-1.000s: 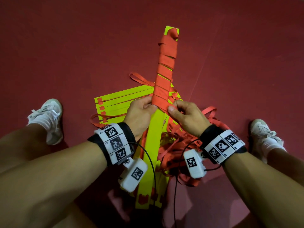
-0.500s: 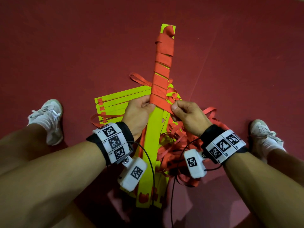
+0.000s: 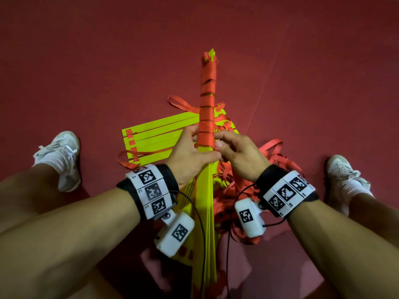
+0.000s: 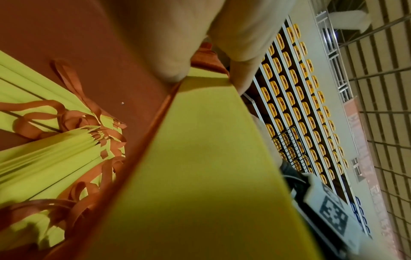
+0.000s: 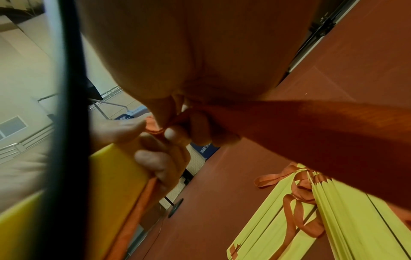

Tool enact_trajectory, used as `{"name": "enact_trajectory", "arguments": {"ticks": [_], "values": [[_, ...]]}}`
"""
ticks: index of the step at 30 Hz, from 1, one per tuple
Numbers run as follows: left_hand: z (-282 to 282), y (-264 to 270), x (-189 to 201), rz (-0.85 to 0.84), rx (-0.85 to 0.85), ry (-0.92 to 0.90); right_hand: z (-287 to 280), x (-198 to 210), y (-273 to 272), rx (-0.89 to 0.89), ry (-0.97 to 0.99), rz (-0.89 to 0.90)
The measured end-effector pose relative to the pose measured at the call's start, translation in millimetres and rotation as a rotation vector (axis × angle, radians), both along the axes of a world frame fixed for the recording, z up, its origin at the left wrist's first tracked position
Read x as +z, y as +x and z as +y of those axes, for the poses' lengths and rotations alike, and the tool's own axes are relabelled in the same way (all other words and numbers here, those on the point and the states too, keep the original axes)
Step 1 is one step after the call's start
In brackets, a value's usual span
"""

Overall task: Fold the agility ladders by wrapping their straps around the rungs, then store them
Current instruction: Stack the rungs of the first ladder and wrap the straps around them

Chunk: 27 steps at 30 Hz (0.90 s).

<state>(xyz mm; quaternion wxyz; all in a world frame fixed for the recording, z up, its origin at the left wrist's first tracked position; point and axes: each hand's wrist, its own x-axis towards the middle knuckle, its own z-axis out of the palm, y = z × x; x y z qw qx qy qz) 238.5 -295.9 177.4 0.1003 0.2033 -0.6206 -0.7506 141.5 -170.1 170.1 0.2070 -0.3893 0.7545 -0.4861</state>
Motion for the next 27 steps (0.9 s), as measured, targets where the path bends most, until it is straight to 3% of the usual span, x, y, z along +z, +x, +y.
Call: {"name": "enact_trajectory", "arguments": {"ticks": [9, 15, 22, 27], "values": [[3.6, 3.5, 5.3, 0.054, -0.069, 0.044, -4.2, -0.1, 3.2, 0.028, 0.019, -0.104], [4.4, 3.5, 1.5, 0.011, -0.111, 0.082, -2.3, 2.0, 3.0, -0.066, 0.1, -0.011], [-6.0, 1.1, -5.6, -0.018, -0.063, -0.142, 2.6, 7.0, -4.6, -0.154, 0.084, -0.011], [-14.3, 2.1, -3.1, -0.086, -0.029, -0.056, 6.9, 11.4, -6.7, -0.107, 0.101, 0.055]]}}
